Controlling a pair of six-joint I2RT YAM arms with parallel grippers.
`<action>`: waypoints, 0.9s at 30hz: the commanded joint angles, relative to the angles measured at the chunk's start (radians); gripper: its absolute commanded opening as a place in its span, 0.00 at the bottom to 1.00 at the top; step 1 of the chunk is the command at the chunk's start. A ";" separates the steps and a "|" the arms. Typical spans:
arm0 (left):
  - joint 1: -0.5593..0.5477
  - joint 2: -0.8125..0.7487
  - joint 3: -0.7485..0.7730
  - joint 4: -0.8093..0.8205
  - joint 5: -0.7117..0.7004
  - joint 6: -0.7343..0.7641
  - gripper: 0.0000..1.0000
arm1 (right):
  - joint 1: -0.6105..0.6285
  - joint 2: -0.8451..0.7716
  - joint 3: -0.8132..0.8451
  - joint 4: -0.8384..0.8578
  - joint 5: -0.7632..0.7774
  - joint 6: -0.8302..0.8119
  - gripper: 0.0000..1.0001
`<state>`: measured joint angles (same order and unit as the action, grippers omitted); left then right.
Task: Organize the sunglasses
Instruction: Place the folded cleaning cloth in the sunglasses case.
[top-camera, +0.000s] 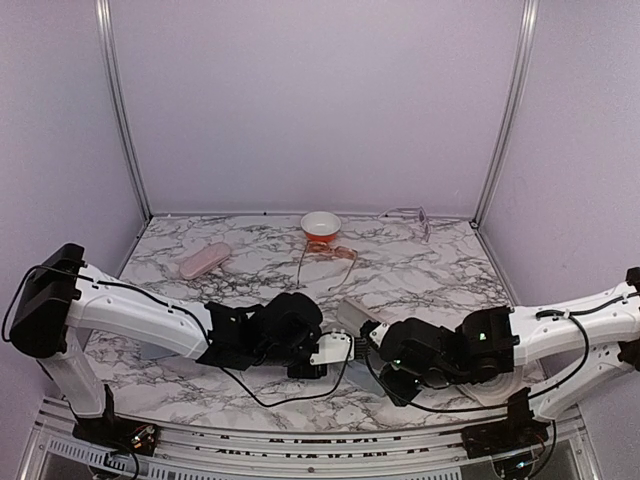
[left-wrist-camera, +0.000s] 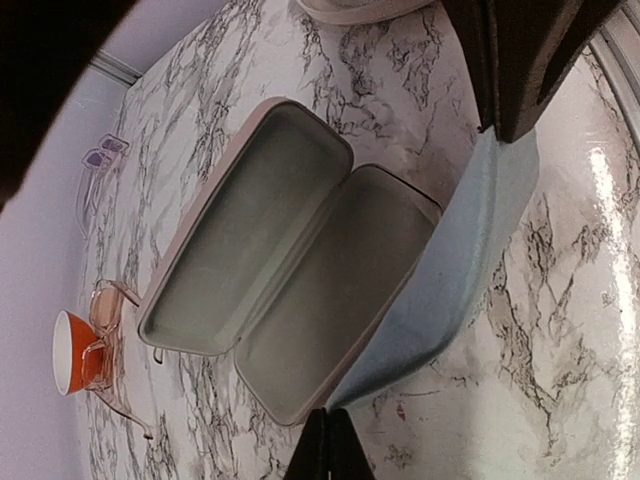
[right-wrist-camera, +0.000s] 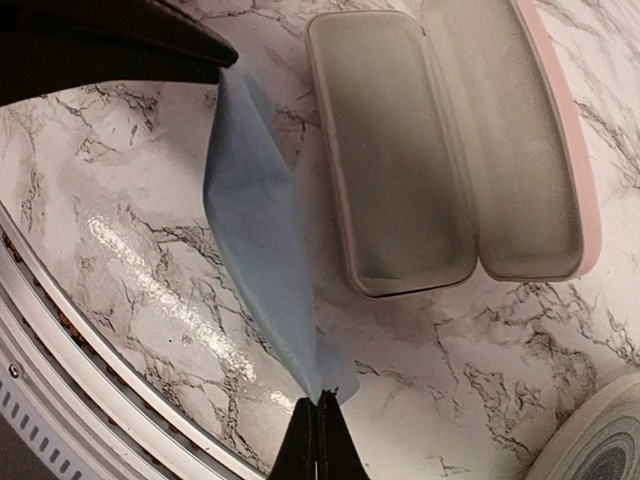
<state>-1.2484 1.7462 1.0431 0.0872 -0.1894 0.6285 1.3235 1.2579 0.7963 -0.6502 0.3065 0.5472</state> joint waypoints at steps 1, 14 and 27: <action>0.026 0.006 0.054 -0.023 0.020 0.041 0.00 | -0.039 -0.014 0.049 -0.030 0.054 0.007 0.00; 0.105 0.105 0.185 -0.026 0.022 0.073 0.00 | -0.123 0.015 0.077 -0.038 0.112 -0.027 0.00; 0.142 0.179 0.258 -0.023 0.021 0.084 0.00 | -0.167 0.101 0.109 0.005 0.136 -0.071 0.00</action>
<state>-1.1175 1.8931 1.2552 0.0696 -0.1638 0.7010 1.1671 1.3361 0.8459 -0.6899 0.4446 0.5293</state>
